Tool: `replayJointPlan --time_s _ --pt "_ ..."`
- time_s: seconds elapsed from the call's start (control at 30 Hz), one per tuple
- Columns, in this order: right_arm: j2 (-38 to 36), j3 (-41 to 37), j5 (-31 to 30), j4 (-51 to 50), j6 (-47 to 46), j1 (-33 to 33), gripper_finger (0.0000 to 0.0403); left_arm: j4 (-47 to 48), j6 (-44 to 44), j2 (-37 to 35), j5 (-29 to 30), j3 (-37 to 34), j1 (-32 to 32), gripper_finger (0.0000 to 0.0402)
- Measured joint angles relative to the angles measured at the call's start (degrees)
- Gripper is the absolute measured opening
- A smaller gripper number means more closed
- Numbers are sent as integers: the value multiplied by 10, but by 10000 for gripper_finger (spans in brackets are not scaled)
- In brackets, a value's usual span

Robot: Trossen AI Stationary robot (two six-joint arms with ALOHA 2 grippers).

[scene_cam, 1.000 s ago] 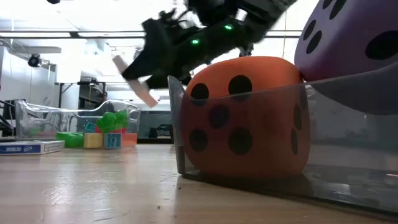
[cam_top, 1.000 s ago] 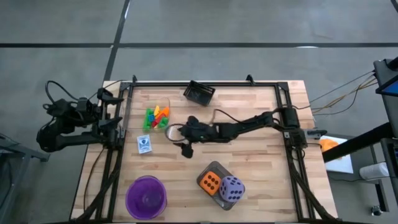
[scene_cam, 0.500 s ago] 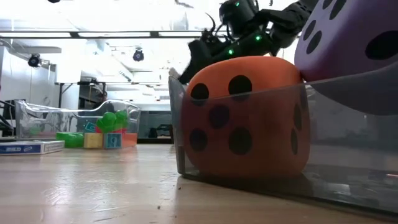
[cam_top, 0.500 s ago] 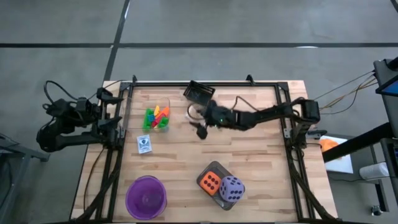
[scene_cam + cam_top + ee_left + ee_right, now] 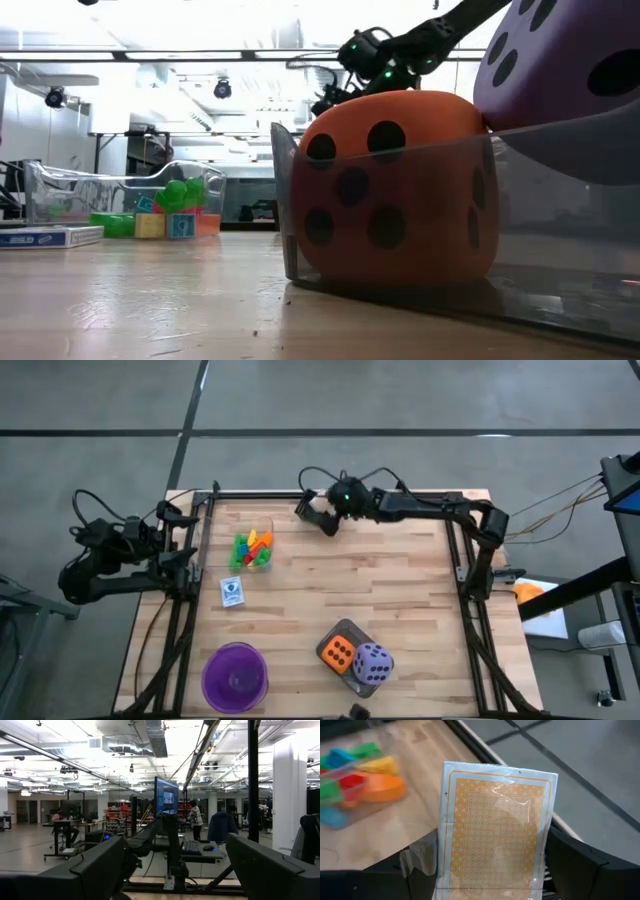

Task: Pick & Place Toys
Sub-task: Put the yellow playing card box into the black bin, then put the blue playing card box into the black bin

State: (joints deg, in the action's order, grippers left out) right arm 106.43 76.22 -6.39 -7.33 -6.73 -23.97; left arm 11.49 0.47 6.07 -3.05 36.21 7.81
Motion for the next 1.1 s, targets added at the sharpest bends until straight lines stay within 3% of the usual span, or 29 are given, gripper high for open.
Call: replayJointPlan --time_s 0.87,1.03,1.1 --pt "335 552 -24 -510 6 -36 296 6 10 0 0 0 0 349" --pt "345 584 -25 -522 6 -36 379 6 10 0 0 0 0 349" --pt "340 579 -26 -524 5 -36 377 6 10 0 0 0 0 349"
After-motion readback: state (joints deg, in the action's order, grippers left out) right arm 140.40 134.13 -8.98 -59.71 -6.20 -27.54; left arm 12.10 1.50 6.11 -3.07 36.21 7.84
